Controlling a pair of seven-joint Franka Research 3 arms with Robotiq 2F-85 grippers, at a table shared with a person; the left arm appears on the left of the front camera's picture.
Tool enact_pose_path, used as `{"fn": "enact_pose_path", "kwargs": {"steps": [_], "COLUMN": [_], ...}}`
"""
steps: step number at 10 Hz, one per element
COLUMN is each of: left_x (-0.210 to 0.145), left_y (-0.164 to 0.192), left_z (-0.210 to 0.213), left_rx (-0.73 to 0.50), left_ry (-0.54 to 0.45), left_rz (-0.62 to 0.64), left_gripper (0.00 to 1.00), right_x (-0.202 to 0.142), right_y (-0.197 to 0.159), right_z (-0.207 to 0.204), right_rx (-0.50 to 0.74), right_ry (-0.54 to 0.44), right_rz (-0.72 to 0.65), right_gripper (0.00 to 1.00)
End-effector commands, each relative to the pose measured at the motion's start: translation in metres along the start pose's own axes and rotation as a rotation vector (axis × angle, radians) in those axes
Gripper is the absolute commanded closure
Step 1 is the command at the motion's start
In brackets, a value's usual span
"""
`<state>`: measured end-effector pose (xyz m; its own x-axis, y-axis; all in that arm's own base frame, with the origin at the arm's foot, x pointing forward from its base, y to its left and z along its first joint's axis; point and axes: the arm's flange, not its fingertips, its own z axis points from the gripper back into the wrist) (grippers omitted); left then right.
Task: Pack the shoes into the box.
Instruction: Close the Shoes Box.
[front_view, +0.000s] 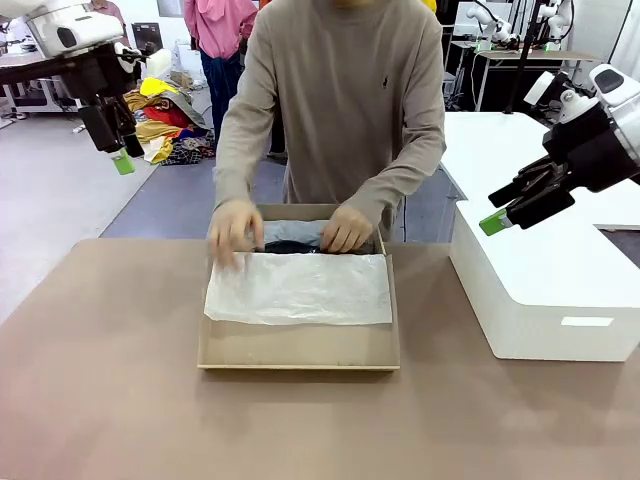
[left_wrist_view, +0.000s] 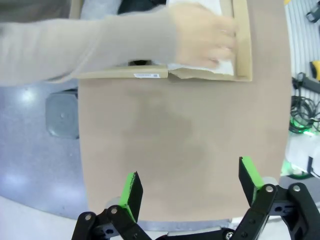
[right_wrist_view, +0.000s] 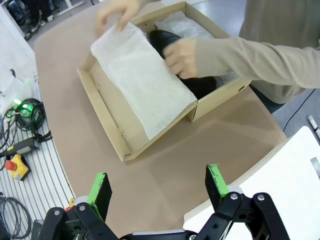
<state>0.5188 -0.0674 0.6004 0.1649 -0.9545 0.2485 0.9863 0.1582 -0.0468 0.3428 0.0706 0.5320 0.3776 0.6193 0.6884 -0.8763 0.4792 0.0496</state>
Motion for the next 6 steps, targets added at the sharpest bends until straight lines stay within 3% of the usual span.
{"fn": "enact_pose_path", "kwargs": {"steps": [1, 2, 3, 6], "left_x": [-0.017, -0.026, -0.033, -0.045], "left_y": [0.005, 0.008, 0.010, 0.016], "left_z": [0.005, 0.007, 0.007, 0.004], "left_rx": [-0.017, -0.023, -0.027, -0.065], "left_ry": [-0.073, -0.099, -0.118, -0.149], "left_rz": [-0.028, -0.018, -0.008, 0.009], "left_gripper": [0.00, 0.00, 0.07, 0.65], "right_x": [0.000, 0.000, 0.000, 0.000], "right_y": [-0.001, -0.001, -0.001, -0.001], "right_z": [0.000, 0.000, 0.000, 0.000], "right_rx": [0.013, 0.013, 0.013, 0.013], "right_ry": [-0.017, -0.017, -0.017, -0.017], "right_rz": [0.005, 0.005, 0.005, 0.005], "right_gripper": [0.00, 0.00, 0.00, 0.00]}}
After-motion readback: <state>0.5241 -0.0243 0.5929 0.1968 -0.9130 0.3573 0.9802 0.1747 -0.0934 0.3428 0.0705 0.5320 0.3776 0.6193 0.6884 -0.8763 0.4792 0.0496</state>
